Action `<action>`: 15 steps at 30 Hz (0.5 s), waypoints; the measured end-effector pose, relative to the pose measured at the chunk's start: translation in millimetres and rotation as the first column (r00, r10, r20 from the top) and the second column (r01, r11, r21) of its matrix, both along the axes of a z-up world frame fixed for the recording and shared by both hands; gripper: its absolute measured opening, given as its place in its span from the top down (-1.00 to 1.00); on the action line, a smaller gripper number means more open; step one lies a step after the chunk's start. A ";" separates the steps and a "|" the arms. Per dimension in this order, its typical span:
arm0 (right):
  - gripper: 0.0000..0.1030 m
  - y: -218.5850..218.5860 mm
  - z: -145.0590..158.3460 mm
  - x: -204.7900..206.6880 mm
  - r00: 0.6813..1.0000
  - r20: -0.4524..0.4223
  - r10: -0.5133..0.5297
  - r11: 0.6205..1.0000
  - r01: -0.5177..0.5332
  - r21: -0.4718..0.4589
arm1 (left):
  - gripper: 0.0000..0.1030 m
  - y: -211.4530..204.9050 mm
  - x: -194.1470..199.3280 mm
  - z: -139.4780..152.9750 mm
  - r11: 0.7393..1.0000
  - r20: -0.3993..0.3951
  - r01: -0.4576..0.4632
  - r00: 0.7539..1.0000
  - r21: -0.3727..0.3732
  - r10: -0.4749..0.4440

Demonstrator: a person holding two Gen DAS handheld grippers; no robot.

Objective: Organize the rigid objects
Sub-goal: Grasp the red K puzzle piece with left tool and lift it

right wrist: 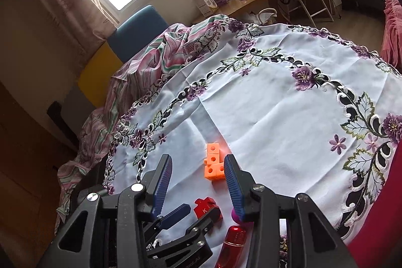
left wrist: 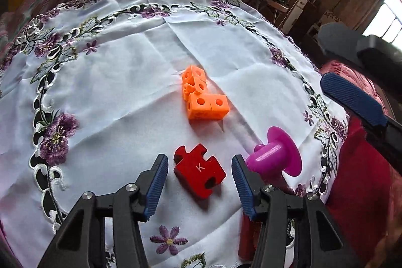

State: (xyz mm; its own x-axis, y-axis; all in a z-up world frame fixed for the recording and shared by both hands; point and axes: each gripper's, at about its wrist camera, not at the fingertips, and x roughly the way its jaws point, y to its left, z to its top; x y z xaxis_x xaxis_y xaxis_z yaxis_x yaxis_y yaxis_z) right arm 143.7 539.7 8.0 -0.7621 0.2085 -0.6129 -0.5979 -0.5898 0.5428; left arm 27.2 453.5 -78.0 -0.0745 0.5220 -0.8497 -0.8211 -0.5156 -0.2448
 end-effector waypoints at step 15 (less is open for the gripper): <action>0.16 0.6 -2.6 -0.3 1.000 0.025 -0.015 1.000 0.015 0.000 | 0.14 -60.2 2.6 12.8 0.997 -0.130 -0.061 0.989 0.040 0.066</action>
